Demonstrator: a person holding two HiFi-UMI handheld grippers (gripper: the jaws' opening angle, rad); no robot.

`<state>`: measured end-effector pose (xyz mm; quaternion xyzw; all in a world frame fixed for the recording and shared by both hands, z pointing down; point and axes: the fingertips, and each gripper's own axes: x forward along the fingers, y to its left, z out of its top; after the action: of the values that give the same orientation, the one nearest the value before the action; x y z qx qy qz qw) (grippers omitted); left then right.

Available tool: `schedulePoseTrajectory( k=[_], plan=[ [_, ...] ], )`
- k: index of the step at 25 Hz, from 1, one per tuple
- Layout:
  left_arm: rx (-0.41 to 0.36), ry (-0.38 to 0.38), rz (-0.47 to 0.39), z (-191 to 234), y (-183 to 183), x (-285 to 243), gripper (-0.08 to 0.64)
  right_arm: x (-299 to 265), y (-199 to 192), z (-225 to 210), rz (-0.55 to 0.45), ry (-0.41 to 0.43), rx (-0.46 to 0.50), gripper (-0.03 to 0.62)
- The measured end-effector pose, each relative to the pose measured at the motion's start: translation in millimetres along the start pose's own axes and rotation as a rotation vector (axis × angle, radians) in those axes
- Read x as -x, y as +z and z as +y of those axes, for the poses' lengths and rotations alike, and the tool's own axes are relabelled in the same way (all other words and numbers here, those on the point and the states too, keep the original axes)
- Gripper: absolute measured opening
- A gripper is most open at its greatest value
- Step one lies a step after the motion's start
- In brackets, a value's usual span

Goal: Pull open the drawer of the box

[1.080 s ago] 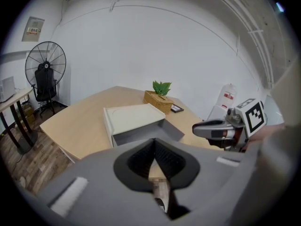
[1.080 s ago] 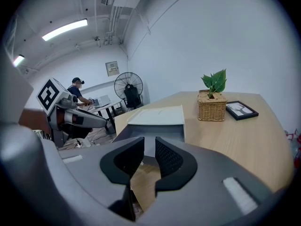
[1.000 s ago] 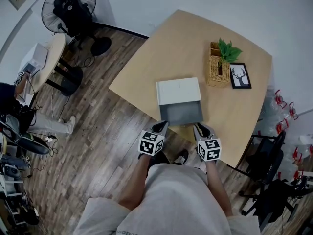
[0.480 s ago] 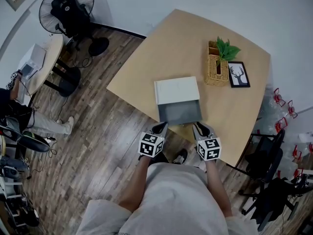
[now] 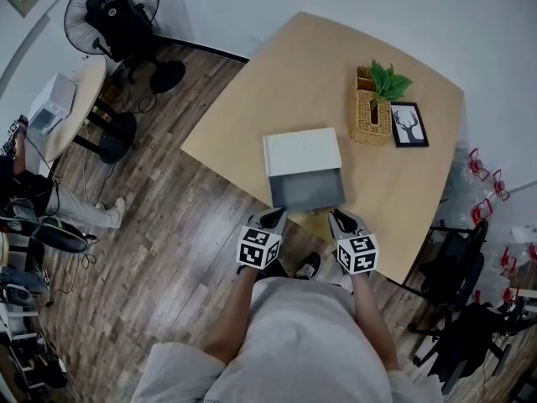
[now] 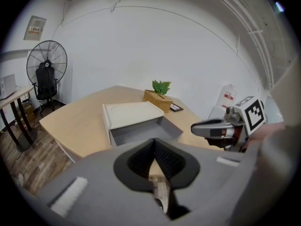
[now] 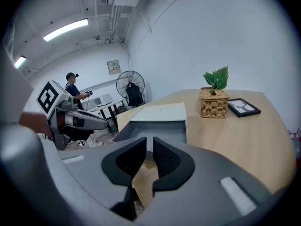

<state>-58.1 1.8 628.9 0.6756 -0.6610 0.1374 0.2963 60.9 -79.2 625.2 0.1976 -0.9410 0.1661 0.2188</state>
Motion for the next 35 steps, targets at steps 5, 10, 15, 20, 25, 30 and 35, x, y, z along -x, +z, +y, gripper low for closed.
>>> schedulePoseTrajectory(
  k=[5,10,15,20,25,30,35],
  plan=[
    [0.003,-0.003,0.0,-2.0,-1.5,-1.9,0.054,1.3,-2.6,-0.3,0.005,0.008,0.002,0.013],
    [0.005,-0.004,-0.001,-2.3,-1.0,-2.8,0.054,0.5,-3.7,2.0,0.006,0.027,0.009,0.002],
    [0.004,-0.009,0.003,-3.8,-1.0,-5.6,0.054,0.5,-6.2,0.5,0.02,0.025,0.017,0.002],
    [0.003,-0.015,0.011,-5.7,-2.5,-8.3,0.052,1.7,-7.7,-3.4,0.02,0.013,0.005,0.002],
    [-0.001,-0.018,0.013,-6.5,-2.2,-10.3,0.052,0.2,-8.7,-2.4,0.024,0.016,0.011,0.002],
    [0.0,-0.017,0.013,-5.1,-0.2,-12.0,0.052,-1.8,-8.3,-4.3,0.027,0.018,0.014,0.002],
    [0.002,-0.017,0.013,-4.2,-0.6,-12.3,0.054,-3.3,-8.0,-2.7,0.033,0.022,0.022,0.002]
  ],
)
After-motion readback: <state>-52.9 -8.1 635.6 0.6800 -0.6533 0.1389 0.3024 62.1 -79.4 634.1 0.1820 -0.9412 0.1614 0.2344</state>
